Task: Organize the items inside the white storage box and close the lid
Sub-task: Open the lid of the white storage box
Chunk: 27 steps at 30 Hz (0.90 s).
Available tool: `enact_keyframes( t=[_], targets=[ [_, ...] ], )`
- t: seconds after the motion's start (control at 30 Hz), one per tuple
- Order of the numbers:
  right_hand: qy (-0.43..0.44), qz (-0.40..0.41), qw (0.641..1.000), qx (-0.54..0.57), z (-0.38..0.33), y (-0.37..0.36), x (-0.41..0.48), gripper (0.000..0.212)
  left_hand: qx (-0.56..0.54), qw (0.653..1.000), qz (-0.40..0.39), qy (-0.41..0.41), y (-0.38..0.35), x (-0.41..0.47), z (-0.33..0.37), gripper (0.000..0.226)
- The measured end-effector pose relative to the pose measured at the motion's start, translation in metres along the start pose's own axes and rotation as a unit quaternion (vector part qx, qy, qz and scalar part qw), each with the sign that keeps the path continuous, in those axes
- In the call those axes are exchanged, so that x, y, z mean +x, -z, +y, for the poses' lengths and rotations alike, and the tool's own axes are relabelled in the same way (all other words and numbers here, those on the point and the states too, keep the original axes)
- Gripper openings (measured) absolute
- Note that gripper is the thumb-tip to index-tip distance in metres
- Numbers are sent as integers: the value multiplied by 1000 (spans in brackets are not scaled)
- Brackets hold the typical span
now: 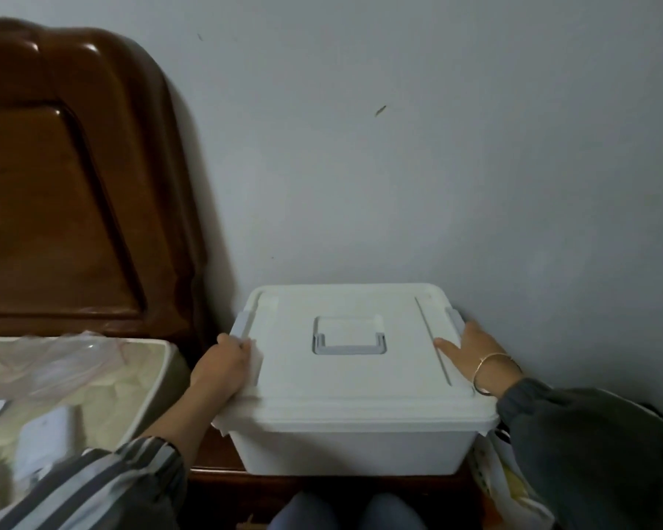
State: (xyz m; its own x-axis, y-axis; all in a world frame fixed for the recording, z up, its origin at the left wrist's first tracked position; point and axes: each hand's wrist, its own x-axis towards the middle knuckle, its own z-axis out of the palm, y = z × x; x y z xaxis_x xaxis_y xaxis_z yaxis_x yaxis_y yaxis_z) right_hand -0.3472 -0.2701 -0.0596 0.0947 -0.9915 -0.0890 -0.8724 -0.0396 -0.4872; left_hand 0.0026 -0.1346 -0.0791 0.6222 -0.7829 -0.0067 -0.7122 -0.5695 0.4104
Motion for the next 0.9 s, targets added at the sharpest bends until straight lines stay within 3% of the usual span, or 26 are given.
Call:
enact_keyframes(
  t=[0.2, 0.37, 0.5, 0.57, 0.63, 0.67, 0.7, 0.77, 0.83, 0.9],
  targets=[
    [-73, -12, 997, -2, -3, -9, 22, 48, -13, 1000, -8, 21, -3, 11, -1, 47],
    [-80, -7, 997, -22, 3, -14, 31, 43, -22, 1000, 7, 20, -1, 8, -1, 49],
    [-77, -3, 997, -29, 2, -16, 30, 43, -136, 987, -30, 77, 9, 7, -9, 50],
    [-76, -4, 997, -28, 2, -15, 29, 43, -329, 928, -72, 160, 10, 8, -21, 51],
    [-77, -5, 997, -26, 1, -14, 28, 42, -513, 821, -147, 204, 9, 3, -30, 48],
    [-78, -6, 997, -23, 1, -14, 28, 42, -554, 788, -162, 214, 8, 1, -33, 45],
    [-78, -7, 997, -21, 1, -13, 27, 42, -559, 782, -164, 221, 8, 0, -33, 42],
    [-81, -9, 997, -19, 1, -12, 26, 42, -501, 822, -133, 236, 5, 3, -31, 43],
    [-84, -9, 996, -13, 0, -10, 24, 43, -338, 914, -50, 220, 5, 7, -29, 47],
    [-83, -10, 996, -5, -1, -9, 22, 42, -244, 963, -1, 118, 8, 5, -28, 43]
  ],
)
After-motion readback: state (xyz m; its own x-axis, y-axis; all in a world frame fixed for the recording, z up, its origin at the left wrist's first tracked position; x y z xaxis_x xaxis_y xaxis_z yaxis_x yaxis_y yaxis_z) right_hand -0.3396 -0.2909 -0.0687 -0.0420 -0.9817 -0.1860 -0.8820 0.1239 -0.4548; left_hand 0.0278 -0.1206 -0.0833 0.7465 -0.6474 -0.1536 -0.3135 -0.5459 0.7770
